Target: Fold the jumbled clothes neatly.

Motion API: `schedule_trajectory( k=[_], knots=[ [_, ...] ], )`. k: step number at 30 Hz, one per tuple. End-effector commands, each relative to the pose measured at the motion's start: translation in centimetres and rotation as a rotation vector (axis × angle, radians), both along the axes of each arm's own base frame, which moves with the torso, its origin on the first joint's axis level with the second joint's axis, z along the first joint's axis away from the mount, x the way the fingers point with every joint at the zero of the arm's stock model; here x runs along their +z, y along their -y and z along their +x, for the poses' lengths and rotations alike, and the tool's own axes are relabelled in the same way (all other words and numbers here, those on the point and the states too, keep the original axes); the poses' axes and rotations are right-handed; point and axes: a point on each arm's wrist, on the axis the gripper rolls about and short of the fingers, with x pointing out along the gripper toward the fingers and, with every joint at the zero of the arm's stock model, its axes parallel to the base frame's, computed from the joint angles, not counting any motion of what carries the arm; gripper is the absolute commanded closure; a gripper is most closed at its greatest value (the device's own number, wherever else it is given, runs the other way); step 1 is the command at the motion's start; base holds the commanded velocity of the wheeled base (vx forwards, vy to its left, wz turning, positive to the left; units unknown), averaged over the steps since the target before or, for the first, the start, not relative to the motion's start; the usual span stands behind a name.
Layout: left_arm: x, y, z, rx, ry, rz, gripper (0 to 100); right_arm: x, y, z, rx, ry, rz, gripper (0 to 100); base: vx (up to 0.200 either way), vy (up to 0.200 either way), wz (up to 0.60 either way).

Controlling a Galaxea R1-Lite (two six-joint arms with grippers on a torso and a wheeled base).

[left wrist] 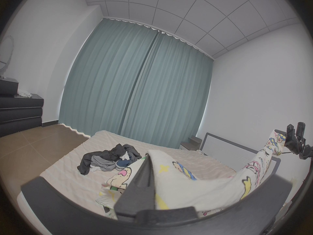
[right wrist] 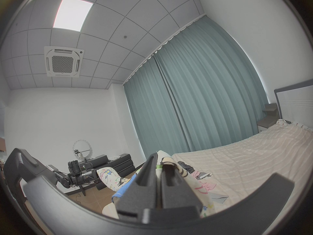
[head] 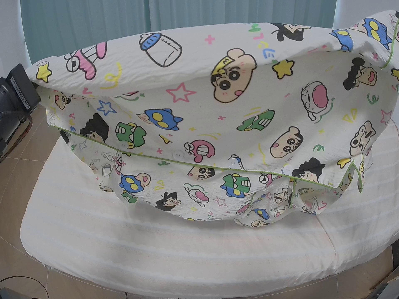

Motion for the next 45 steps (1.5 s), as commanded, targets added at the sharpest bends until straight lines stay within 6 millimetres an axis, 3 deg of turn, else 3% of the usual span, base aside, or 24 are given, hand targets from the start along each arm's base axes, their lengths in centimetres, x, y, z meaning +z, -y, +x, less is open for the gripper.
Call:
schedule_trajectory(
  k=[1,36,45],
  knots=[
    [-0.05,0.05,0.08,0.000,-0.003,0.001,100,0.05,-0.01,0.00,0.001,0.001,0.000,100,0.000,-0.200,0.00],
    [-0.05,0.09,0.06,-0.002,-0.003,0.001,100,-0.03,0.05,-0.21,0.003,0.003,0.000,100,0.000,-0.200,0.00],
    [-0.07,0.07,0.03,0.000,-0.003,0.001,100,0.24,0.17,-0.60,0.003,0.018,0.005,100,0.000,0.000,0.00]
  ],
)
